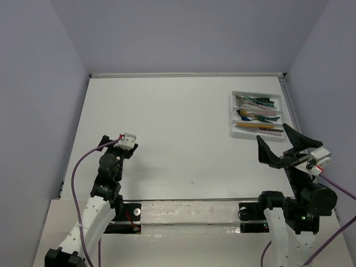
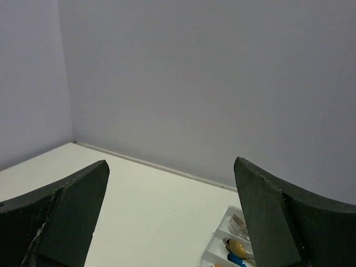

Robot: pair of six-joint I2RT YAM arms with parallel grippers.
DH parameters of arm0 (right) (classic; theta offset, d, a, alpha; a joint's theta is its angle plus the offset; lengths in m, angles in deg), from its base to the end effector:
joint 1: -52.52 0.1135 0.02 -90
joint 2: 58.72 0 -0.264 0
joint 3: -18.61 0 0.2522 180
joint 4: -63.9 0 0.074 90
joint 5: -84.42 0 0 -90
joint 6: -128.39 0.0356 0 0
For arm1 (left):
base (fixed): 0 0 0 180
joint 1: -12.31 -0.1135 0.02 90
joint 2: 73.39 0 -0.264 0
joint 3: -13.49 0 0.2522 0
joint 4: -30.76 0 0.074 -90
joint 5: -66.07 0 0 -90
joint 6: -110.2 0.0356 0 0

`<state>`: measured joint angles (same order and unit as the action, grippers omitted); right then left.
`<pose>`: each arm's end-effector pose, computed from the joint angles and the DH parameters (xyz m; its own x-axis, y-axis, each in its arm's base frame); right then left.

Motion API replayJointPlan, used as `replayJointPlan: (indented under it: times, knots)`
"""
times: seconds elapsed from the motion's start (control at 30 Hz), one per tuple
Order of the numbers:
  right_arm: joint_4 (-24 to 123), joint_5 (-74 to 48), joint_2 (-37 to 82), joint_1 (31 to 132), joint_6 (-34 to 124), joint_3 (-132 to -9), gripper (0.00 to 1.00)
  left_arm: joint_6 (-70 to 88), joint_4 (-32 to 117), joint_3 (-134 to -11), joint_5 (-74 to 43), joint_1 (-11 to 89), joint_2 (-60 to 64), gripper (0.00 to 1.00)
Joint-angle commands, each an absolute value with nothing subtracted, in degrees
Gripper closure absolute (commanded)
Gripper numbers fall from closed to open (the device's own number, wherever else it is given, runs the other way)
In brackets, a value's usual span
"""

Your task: Sort the eating utensils into containers

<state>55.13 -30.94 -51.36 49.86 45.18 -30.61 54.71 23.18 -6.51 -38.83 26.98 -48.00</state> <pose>0.0356 0.0136 0.3736 0.5041 0.0835 -0.8596 -0.3788 0.9159 -0.1331 0.1386 -0.0268 0.2071 0.0283 0.5585 -0.8290 -0.0241 0.8295 0.5580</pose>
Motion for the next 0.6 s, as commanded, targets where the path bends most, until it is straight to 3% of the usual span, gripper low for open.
replayJointPlan:
  times: [0.0,0.2,0.57]
  knots:
    - [38.8,-16.2,-58.1,49.6,51.0,-29.2,0.00,55.2,19.4,-4.9,-41.9,27.2,-51.0,0.01]
    - [29.7,-0.7,-61.4,49.6,65.0,-29.3,0.00,55.4,19.2,-4.2,-41.9,27.2,-52.5,0.01]
    - [28.3,0.5,-61.9,49.6,72.2,-29.4,0.00,56.2,18.8,-2.9,-41.9,27.2,-53.4,0.01]
